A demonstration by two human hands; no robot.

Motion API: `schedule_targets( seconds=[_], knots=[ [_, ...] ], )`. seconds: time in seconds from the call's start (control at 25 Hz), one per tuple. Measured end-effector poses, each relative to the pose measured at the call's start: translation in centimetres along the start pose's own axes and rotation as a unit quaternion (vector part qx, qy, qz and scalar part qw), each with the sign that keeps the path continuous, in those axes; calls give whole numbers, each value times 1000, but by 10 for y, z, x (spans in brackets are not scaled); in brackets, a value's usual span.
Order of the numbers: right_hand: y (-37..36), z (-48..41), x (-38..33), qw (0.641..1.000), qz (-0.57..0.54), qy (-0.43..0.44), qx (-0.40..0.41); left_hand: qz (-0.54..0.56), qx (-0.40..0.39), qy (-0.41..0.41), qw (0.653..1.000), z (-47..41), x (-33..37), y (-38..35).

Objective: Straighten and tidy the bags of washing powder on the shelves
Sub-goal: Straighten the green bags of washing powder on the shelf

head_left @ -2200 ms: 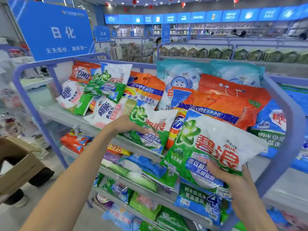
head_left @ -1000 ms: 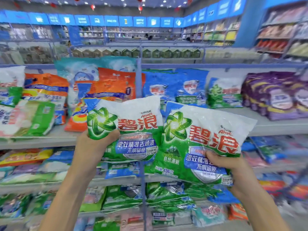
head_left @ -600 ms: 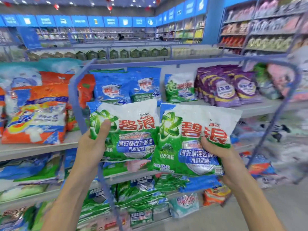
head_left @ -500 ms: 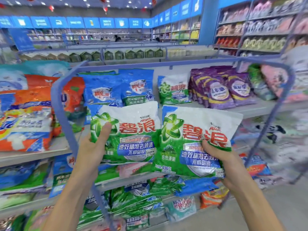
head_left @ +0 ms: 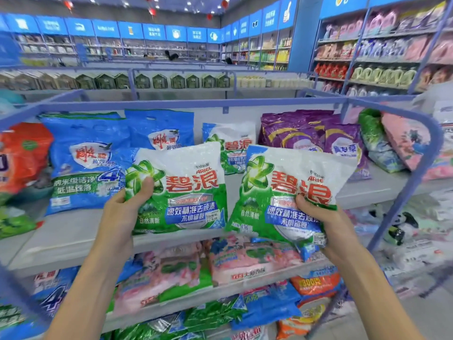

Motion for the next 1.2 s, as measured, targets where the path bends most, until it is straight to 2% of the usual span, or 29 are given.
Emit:
schedule_targets(
  seconds=[0.2, 0.36, 0.52, 0.6, 0.72, 0.76, 0.96, 1.08, 1.2],
  knots=[
    [8, -81, 14, 1000, -13, -11, -18, 28, 57, 4, 998, -29, -3, -13],
    [-17, -147, 36, 993, -20, -52, -101, 28, 129, -2, 991, -36, -7, -10],
    [-40, -213, 58, 984, -17, -85, -156, 29, 168, -12, 985, -35, -7, -14],
    [-43, -247, 77, 986, 27, -85, -144, 36, 177, -19, 983, -34, -9, -20],
    [-41, -277, 107, 974, 192, -37, -113, 31, 182, -26, 982, -35, -14, -28],
    [-41, -280, 115, 973, 206, -37, -100, 31, 184, -26, 982, -36, -17, -29],
    [-38, -295, 128, 991, 102, -83, 5, 24, 171, -17, 985, -41, -29, -43],
    [-42, -295, 131, 993, 8, -114, 35, 23, 153, -10, 988, -45, -31, -57],
    [-41, -295, 125, 992, 71, -99, 17, 27, 136, -7, 990, -50, -31, -71]
  ],
)
Point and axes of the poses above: each hand's wrist, its own z-axis away from the middle knuckle, its own y-axis out of the back of the hand, x = y × z, the point moved 4 cm from there along -z, towards the middle knuckle, and after that the axes turned 11 degrees about y, right-handed, at the moved point
